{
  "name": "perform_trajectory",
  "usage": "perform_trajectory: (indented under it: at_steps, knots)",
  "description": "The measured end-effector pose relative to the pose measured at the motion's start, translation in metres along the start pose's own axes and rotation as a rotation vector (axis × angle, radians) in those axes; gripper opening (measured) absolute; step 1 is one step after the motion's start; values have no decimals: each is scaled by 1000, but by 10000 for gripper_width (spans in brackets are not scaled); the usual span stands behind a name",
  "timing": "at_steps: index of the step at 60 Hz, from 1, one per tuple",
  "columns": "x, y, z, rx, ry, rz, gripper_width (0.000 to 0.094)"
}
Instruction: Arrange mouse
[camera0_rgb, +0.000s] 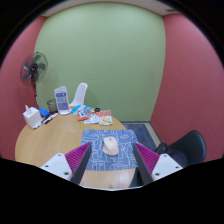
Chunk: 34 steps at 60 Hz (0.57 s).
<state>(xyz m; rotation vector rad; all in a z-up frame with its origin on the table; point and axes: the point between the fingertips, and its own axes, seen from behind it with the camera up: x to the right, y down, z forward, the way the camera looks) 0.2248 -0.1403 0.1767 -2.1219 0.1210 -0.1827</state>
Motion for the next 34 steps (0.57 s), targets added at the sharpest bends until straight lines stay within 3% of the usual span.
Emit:
perform_trajectory:
  at_steps: [16, 34]
  knots:
    - [-3, 19, -85, 14, 19, -21, 841]
    - [4, 14, -103, 31, 28, -14, 842]
